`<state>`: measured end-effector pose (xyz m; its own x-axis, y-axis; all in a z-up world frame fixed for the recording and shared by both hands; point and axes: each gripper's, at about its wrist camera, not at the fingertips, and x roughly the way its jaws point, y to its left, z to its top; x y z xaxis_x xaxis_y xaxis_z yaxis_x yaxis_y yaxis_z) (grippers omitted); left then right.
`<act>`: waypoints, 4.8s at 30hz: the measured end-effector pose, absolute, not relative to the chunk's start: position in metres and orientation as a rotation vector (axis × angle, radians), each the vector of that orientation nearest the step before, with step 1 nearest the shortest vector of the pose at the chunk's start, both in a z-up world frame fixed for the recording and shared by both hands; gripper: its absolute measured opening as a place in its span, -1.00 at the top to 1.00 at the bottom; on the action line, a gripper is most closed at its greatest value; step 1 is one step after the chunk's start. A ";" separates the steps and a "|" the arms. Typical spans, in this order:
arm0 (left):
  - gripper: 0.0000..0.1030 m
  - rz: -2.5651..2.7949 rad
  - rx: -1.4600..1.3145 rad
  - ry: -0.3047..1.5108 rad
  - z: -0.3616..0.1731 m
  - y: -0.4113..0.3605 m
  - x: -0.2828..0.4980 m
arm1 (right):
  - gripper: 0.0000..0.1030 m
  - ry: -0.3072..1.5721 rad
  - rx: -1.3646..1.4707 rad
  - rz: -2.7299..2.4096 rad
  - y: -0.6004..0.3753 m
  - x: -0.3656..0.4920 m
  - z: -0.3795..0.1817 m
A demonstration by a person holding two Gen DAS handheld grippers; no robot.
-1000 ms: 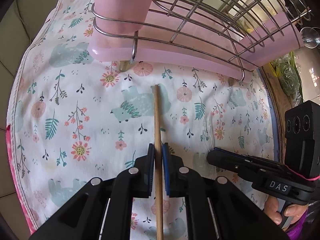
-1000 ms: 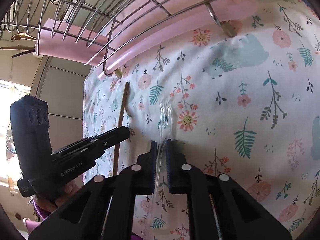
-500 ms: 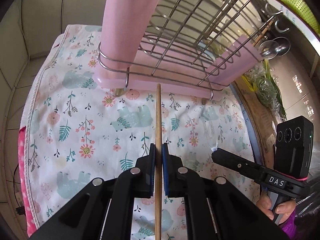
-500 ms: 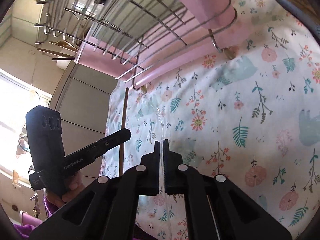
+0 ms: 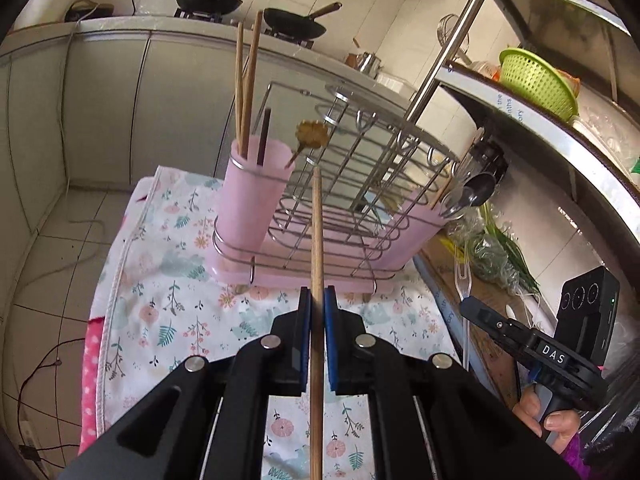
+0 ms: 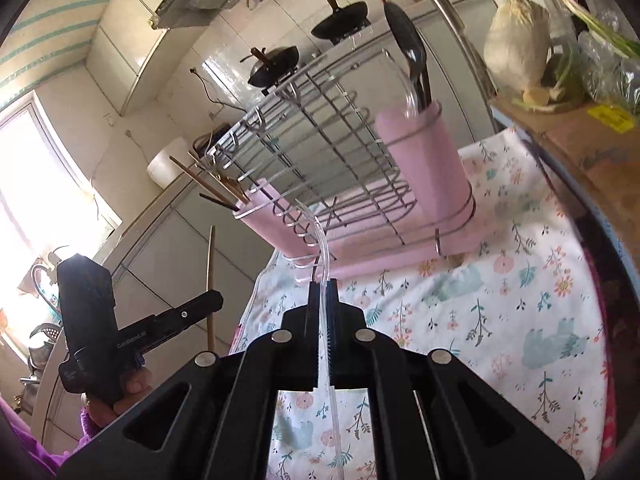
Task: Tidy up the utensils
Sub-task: 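Lift the wooden chopstick upright with the left tool while the right tool lifts the clear utensil, then lower the chopstick into the pink cup and open the left tool while the right tool releases its utensil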
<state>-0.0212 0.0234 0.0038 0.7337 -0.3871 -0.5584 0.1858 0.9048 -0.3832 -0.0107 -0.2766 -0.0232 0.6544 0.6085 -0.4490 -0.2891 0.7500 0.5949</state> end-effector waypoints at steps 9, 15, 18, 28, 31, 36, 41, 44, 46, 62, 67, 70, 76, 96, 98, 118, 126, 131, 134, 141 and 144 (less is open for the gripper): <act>0.89 -0.314 -0.324 0.591 0.028 0.026 -0.022 | 0.93 0.552 0.476 0.500 -0.285 -0.018 0.009; 0.89 -0.298 -0.330 0.490 0.046 0.026 -0.021 | 0.93 0.423 0.434 0.480 -0.286 -0.023 0.038; 0.89 -0.291 -0.313 0.440 0.056 0.023 -0.023 | 0.93 0.333 0.389 0.445 -0.288 -0.024 0.056; 0.89 -0.288 -0.289 0.508 0.033 0.024 -0.011 | 0.93 0.363 0.401 0.425 -0.301 -0.013 0.044; 0.89 -0.265 -0.285 0.511 0.031 0.027 -0.006 | 0.93 0.408 0.429 0.427 -0.304 -0.005 0.033; 0.89 -0.254 -0.274 0.504 0.030 0.027 -0.001 | 0.93 0.411 0.429 0.419 -0.303 -0.002 0.030; 0.89 -0.255 -0.270 0.512 0.029 0.023 0.009 | 0.93 0.397 0.417 0.430 -0.299 0.002 0.037; 0.89 -0.249 -0.270 0.516 0.027 0.023 0.019 | 0.93 0.391 0.419 0.432 -0.298 0.005 0.038; 0.89 -0.239 -0.261 0.519 0.026 0.024 0.026 | 0.93 0.387 0.423 0.435 -0.299 0.008 0.037; 0.89 -0.138 -0.256 0.500 0.027 0.045 0.080 | 0.93 0.377 0.421 0.417 -0.300 0.036 0.038; 0.89 -0.144 -0.259 0.491 0.033 0.046 0.088 | 0.93 0.365 0.407 0.416 -0.297 0.043 0.043; 0.89 -0.179 -0.276 0.476 0.041 0.045 0.087 | 0.93 0.354 0.414 0.426 -0.296 0.045 0.046; 0.89 -0.208 -0.275 0.413 0.061 0.039 0.077 | 0.93 0.304 0.413 0.446 -0.294 0.043 0.057; 0.89 0.074 -0.287 -0.067 0.118 0.032 0.057 | 0.93 0.137 0.355 0.433 -0.295 0.037 0.079; 0.89 0.094 -0.258 -0.095 0.114 0.027 0.060 | 0.93 0.134 0.352 0.430 -0.296 0.037 0.078; 0.88 0.069 -0.133 -0.043 0.059 0.001 0.067 | 0.93 0.043 0.318 0.441 -0.295 0.053 0.096; 0.88 0.049 -0.173 -0.032 0.049 0.009 0.063 | 0.93 -0.057 0.217 0.392 -0.278 0.072 0.104; 0.88 0.046 -0.193 -0.025 0.045 0.013 0.065 | 0.93 -0.094 0.147 0.348 -0.266 0.083 0.093; 0.88 0.045 -0.203 -0.015 0.042 0.016 0.068 | 0.93 -0.115 0.125 0.325 -0.263 0.089 0.085; 0.88 0.037 -0.207 -0.008 0.039 0.018 0.072 | 0.93 -0.098 0.114 0.310 -0.263 0.096 0.068; 0.88 0.028 -0.203 0.003 0.038 0.017 0.072 | 0.93 -0.067 0.120 0.313 -0.264 0.096 0.061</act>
<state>0.0717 0.0166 0.0385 0.9996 0.0273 -0.0054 -0.0279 0.9792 -0.2011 0.0958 -0.2642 0.0611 0.9494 0.3026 0.0841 -0.3106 0.9445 0.1074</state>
